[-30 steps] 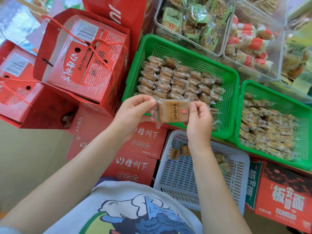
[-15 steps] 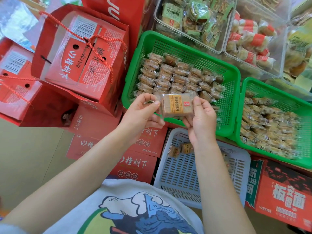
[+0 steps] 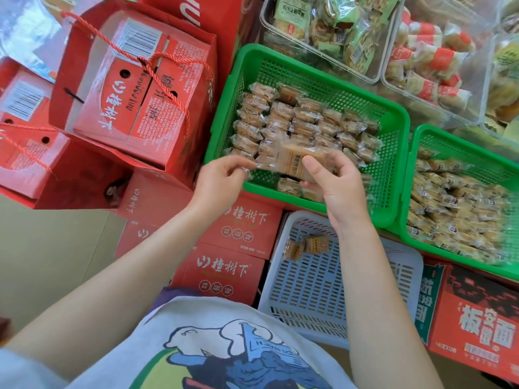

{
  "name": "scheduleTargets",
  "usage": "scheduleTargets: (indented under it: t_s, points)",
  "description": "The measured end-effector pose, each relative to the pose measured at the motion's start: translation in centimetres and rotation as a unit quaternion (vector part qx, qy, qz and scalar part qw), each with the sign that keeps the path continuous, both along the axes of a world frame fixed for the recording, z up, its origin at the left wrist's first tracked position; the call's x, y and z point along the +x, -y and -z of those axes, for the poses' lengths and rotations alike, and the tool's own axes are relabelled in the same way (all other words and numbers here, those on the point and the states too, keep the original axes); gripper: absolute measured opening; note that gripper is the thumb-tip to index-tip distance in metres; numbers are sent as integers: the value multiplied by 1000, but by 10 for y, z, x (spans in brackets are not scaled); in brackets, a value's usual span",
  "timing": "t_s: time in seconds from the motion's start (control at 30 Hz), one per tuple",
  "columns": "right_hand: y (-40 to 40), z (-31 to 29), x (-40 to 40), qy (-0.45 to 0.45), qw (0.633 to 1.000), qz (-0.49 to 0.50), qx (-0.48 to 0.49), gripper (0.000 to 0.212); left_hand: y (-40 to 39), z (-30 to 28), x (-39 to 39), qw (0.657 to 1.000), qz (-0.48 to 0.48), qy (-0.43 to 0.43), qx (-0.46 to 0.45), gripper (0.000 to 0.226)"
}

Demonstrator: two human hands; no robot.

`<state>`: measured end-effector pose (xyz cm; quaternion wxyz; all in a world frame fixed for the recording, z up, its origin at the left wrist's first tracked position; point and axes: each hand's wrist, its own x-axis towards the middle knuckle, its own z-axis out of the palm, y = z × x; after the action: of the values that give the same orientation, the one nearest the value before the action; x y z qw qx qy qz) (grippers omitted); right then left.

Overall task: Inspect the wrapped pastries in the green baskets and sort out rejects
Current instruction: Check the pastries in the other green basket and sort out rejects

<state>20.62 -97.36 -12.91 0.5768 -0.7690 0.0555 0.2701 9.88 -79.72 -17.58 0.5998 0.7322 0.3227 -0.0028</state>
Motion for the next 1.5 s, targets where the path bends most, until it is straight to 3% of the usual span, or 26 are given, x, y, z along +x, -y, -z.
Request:
scheduleTargets:
  t_s: [0.03,0.1,0.2,0.3,0.5,0.63,0.73,0.87,1.07,1.2,1.37,1.5]
  points:
    - [-1,3,4,24,999,-3,-22,41,-6,7,-1,993,35,17,112,31]
    - [-4,8,9,60,994,-48,-76,33,-15,22,0,945,165,39,281,28]
    - [-12,23,12,86,955,-205,-194,39,-17,37,6,871,318,-24,374,39]
    - [-19,37,10,145,885,-317,-308,48,-17,48,7,845,336,-37,413,53]
    - [-37,43,9,155,872,-374,-276,43,-15,56,4,840,329,-39,429,60]
    - [-40,47,18,162,883,-361,-254,16,-12,55,5,864,286,-26,413,54]
    - [-38,53,23,182,855,-385,-296,6,-9,57,5,879,252,1,405,47]
    - [-41,63,20,193,813,-435,-335,17,-11,57,1,872,278,35,402,43]
    - [-49,55,32,188,805,-454,-333,26,-14,56,4,832,371,-31,410,59]
    - [-57,61,33,264,819,-381,-340,10,-11,50,11,840,374,-60,389,70]
    - [-59,80,29,301,777,-398,-384,23,-8,48,14,854,347,-73,381,56]
    - [-58,88,29,349,752,-398,-393,15,-7,49,12,856,341,-58,384,59]
